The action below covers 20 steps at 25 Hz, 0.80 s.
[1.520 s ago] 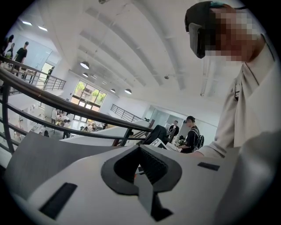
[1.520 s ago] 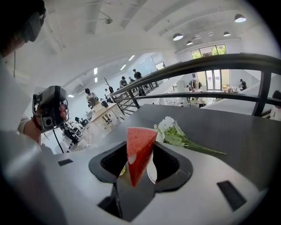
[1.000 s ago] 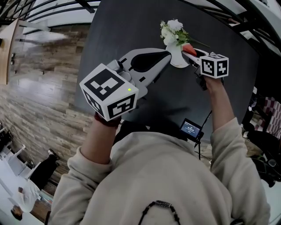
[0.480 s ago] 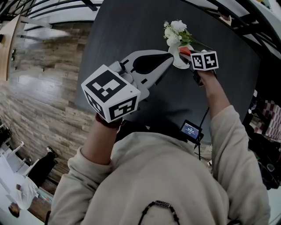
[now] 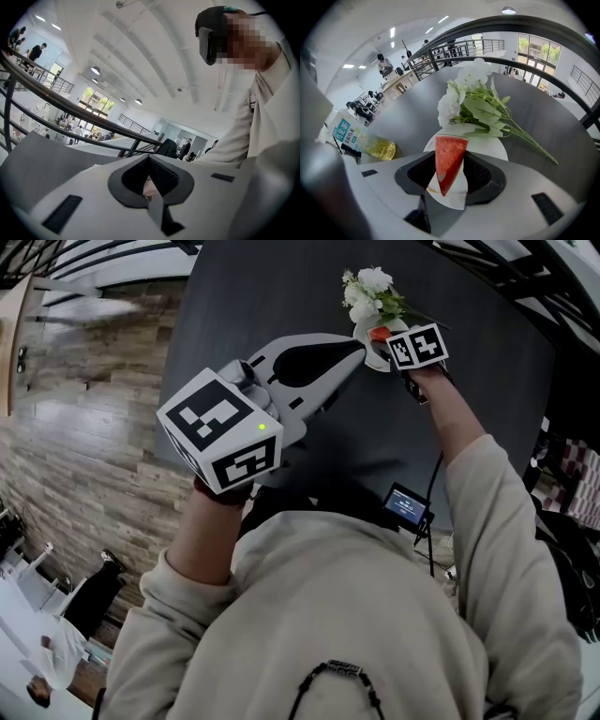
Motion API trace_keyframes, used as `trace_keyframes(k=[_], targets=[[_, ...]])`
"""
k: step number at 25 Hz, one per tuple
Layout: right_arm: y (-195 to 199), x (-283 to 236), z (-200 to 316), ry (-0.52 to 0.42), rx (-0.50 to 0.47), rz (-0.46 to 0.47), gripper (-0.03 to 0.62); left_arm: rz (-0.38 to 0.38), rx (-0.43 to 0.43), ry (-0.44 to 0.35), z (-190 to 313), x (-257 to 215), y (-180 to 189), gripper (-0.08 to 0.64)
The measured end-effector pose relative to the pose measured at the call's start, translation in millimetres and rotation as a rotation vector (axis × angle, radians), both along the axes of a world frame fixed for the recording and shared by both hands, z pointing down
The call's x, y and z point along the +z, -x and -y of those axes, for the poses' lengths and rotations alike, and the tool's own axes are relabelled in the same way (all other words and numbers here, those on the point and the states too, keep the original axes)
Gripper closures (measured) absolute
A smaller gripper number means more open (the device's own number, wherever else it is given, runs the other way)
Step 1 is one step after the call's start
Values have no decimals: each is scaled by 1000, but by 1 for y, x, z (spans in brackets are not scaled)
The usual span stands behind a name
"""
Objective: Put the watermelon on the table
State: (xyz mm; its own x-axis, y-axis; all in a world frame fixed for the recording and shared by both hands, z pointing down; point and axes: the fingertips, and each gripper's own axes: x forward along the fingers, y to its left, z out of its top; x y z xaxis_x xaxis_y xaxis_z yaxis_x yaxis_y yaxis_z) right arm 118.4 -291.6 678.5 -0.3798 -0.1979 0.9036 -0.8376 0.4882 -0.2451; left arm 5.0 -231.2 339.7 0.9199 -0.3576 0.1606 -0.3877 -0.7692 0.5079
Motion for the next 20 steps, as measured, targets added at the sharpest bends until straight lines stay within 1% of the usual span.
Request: trace_keyframes(k=[8,12,14,17,20], targets=[[4,4,-2,10,-44,-27,399,14,-1,17,-4,5,5,554],[6,6,0,4,-7,-24,399,26,2,15,-6,6,8,554],[6,5,1,-4,9,-15,399,29,-8,26,-7,10,12,554],[7,3,1,-6,13,-2,397,21,-25,42,-7,12,17,554],[6,2,0,-6,10,3,396,20,-27,39,-6,11,17,554]])
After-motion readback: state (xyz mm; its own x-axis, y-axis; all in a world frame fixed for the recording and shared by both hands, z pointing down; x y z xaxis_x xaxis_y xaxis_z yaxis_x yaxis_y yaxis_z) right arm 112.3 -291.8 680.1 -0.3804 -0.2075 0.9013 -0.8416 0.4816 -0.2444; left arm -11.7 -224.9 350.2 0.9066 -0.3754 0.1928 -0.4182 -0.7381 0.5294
